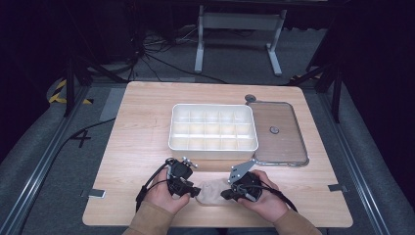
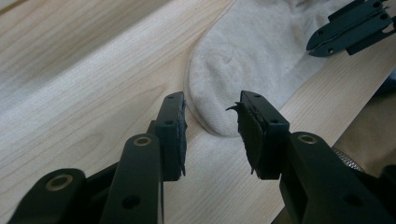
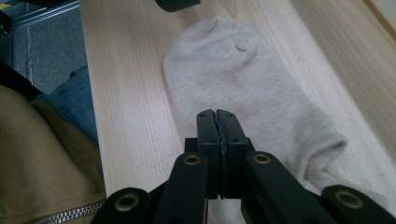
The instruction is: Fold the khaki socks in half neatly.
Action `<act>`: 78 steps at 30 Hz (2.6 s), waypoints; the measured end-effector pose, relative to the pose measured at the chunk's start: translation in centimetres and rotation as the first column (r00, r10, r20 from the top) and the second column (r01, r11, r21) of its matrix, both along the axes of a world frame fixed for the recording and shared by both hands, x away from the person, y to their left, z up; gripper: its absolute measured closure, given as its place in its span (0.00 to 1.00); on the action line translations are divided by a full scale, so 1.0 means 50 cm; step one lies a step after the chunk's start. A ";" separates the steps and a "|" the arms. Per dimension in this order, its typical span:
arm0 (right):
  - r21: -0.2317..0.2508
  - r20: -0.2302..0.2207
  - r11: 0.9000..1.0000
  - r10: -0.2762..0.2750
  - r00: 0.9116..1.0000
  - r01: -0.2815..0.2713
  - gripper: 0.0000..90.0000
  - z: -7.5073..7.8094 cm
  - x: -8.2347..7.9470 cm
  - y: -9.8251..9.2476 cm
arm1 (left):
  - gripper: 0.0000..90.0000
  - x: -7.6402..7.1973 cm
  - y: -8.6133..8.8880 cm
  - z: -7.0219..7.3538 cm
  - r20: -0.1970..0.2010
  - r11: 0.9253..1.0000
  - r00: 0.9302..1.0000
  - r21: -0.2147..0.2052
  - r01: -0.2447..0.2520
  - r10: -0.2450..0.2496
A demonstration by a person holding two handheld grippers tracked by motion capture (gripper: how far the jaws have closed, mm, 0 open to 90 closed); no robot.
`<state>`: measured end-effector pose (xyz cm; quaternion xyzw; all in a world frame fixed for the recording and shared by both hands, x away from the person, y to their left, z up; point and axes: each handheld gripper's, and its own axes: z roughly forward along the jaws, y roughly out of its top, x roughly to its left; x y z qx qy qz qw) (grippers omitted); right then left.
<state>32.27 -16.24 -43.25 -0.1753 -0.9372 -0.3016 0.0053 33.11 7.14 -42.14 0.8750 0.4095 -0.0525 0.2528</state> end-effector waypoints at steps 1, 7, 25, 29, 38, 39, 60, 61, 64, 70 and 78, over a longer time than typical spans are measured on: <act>-0.001 -0.008 1.000 0.007 1.000 -0.007 1.00 -0.002 -0.001 0.002 | 0.69 0.000 0.000 -0.001 -0.002 1.000 1.000 0.001 -0.003 0.003; -0.011 -0.017 1.000 0.021 1.000 -0.022 1.00 -0.013 -0.005 0.010 | 0.69 0.002 -0.003 -0.008 -0.007 1.000 1.000 0.008 0.000 0.001; -0.036 -0.013 0.999 0.032 0.999 -0.033 1.00 -0.027 -0.007 0.014 | 0.71 0.000 -0.018 -0.018 -0.032 0.999 0.999 0.043 0.014 -0.013; -0.032 -0.012 0.999 0.035 0.999 -0.036 1.00 -0.028 -0.009 0.012 | 0.74 0.003 -0.029 -0.029 -0.044 0.997 0.999 0.068 0.034 -0.031; -0.034 -0.002 0.999 0.042 0.999 -0.042 1.00 -0.028 -0.011 0.013 | 0.78 0.003 -0.036 -0.036 -0.053 0.996 0.997 0.079 0.051 -0.047; -0.035 0.000 0.998 0.044 0.999 -0.044 1.00 -0.028 -0.012 0.013 | 0.79 0.003 -0.036 -0.036 -0.054 0.996 0.997 0.077 0.050 -0.046; -0.042 0.016 0.998 0.046 0.999 -0.045 1.00 -0.028 -0.016 0.015 | 0.96 -0.012 -0.031 0.010 0.002 0.997 0.998 0.035 0.067 -0.067; -0.038 0.016 0.998 0.048 0.999 -0.047 1.00 -0.028 -0.016 0.016 | 0.96 -0.013 -0.030 0.014 0.015 0.997 0.997 0.032 0.076 -0.076; -0.038 0.026 0.998 0.048 0.999 -0.047 1.00 -0.029 -0.019 0.020 | 0.96 -0.019 -0.030 0.027 0.036 0.997 0.996 0.000 0.081 -0.081; -0.028 0.050 0.998 0.056 0.997 -0.054 1.00 -0.031 -0.026 0.029 | 0.96 -0.032 -0.042 0.043 0.067 0.994 0.993 -0.028 0.104 -0.102; 0.013 0.033 1.000 0.027 0.999 -0.027 1.00 -0.005 -0.016 -0.003 | 0.96 -0.028 -0.037 0.047 0.050 0.995 0.993 -0.005 0.103 -0.103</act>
